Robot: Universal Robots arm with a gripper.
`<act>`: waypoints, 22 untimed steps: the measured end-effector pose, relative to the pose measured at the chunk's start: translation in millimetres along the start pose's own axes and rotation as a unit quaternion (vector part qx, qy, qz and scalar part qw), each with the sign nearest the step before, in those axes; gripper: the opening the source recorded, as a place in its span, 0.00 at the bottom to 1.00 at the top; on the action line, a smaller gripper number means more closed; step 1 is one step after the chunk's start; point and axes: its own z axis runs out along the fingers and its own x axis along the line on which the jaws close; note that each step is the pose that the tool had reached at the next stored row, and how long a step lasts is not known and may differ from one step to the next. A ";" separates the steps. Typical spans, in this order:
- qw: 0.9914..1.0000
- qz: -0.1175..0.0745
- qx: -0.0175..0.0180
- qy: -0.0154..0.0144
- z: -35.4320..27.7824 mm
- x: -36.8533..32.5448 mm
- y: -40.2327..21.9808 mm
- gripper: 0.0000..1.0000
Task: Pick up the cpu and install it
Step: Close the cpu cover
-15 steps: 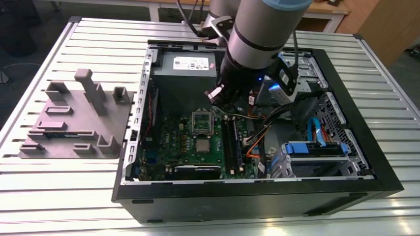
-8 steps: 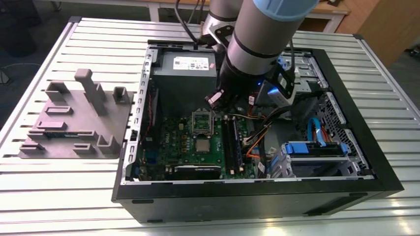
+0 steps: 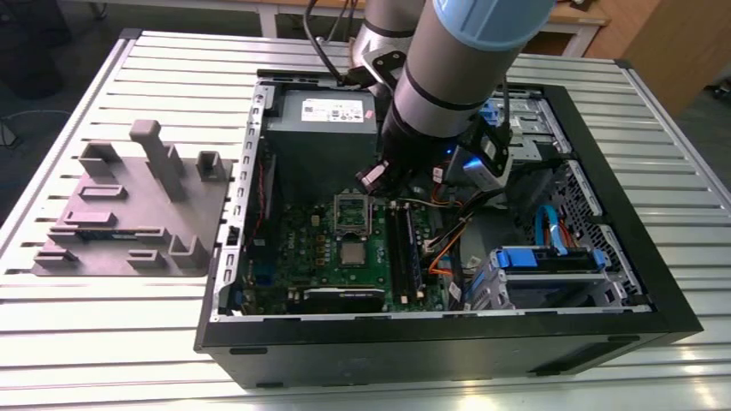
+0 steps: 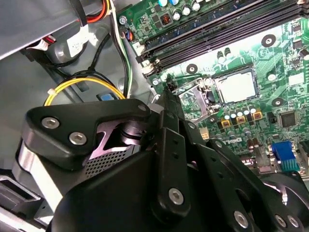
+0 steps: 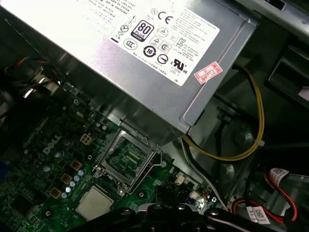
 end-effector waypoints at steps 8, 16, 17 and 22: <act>1.000 -0.001 -0.007 -0.005 12.2 0.2 -1.8 0.10; 1.000 -0.002 -0.020 -0.014 23.7 -0.2 -2.7 0.10; 1.000 -0.002 -0.021 -0.014 25.6 -0.1 -2.9 0.10; 1.000 -0.002 -0.025 -0.017 34.6 -0.5 -3.4 0.10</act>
